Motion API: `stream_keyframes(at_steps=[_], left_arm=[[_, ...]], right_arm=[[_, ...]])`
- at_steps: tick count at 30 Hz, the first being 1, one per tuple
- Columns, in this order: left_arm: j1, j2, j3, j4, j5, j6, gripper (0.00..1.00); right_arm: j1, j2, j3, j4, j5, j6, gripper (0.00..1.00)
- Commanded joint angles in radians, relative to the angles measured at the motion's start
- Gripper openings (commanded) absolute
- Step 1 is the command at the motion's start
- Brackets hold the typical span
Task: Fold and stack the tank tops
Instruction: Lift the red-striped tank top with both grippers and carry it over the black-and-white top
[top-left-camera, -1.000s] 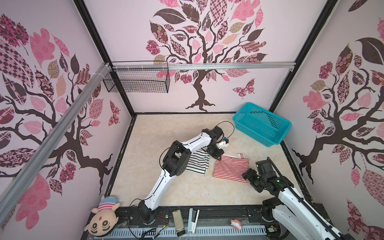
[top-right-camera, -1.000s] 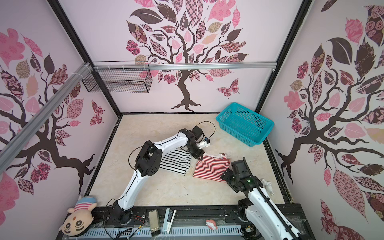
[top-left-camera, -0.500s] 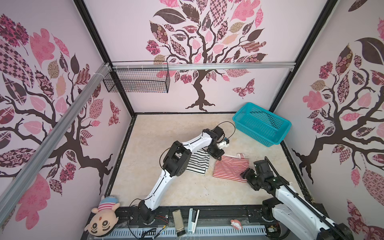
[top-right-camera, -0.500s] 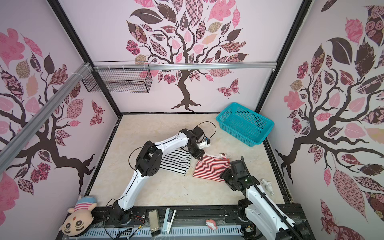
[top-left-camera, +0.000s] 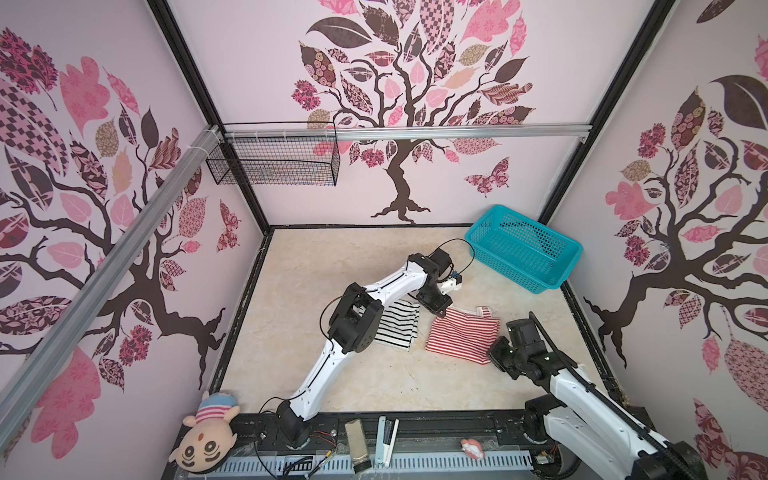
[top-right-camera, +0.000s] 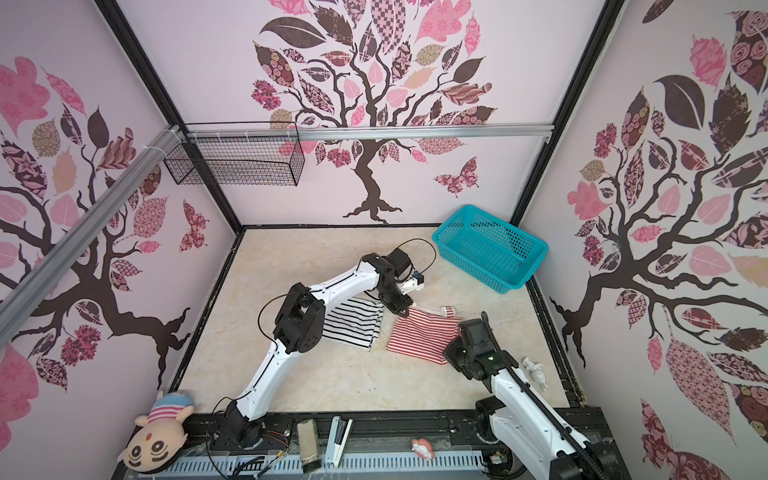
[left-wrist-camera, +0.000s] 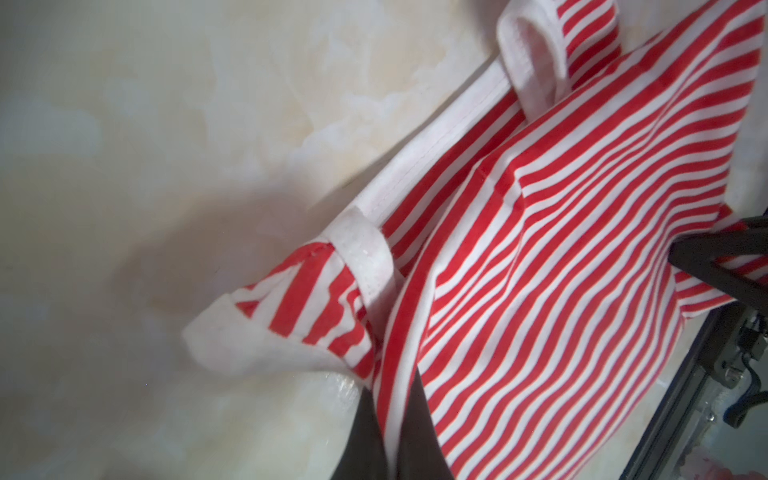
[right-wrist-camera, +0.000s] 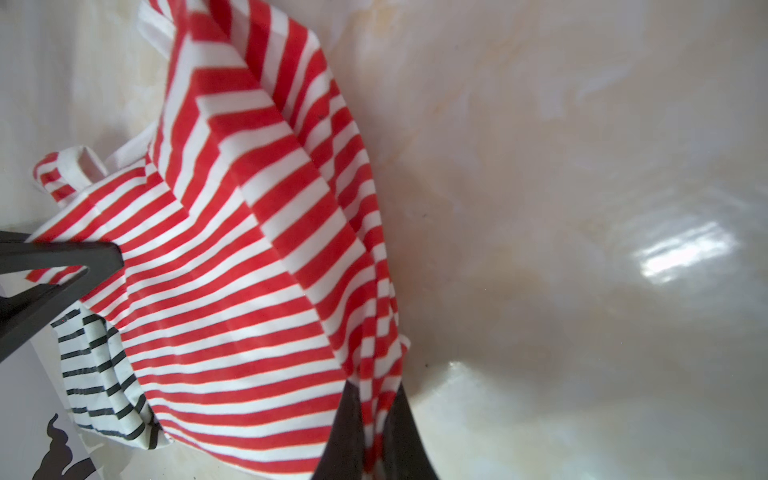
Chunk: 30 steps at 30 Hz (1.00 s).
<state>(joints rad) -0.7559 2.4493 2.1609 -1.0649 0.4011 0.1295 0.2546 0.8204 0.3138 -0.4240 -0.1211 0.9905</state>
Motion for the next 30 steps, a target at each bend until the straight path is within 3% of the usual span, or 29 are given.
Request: stream_keyframes(at_steps=[1,7,12,18,30], left_arm=[[0.010,-0.020,0.048,-0.020,0.029,-0.012,0.00],[0.044,-0.100,0.065,-0.042,0.023,-0.010,0.00],[0.082,-0.159,0.080,-0.084,-0.015,0.016,0.00],[0.151,-0.241,0.063,-0.110,-0.016,0.033,0.00],[0.395,-0.361,-0.097,-0.126,-0.021,0.105,0.00]], right_arm=[[0.003,0.002,0.074,-0.013,-0.019,-0.025,0.00],[0.011,0.003,0.145,0.011,-0.094,-0.027,0.00],[0.100,0.067,0.230,0.075,-0.112,0.001,0.00],[0.264,0.205,0.382,0.115,-0.026,0.020,0.00],[0.376,0.566,0.533,0.329,-0.065,0.025,0.00]])
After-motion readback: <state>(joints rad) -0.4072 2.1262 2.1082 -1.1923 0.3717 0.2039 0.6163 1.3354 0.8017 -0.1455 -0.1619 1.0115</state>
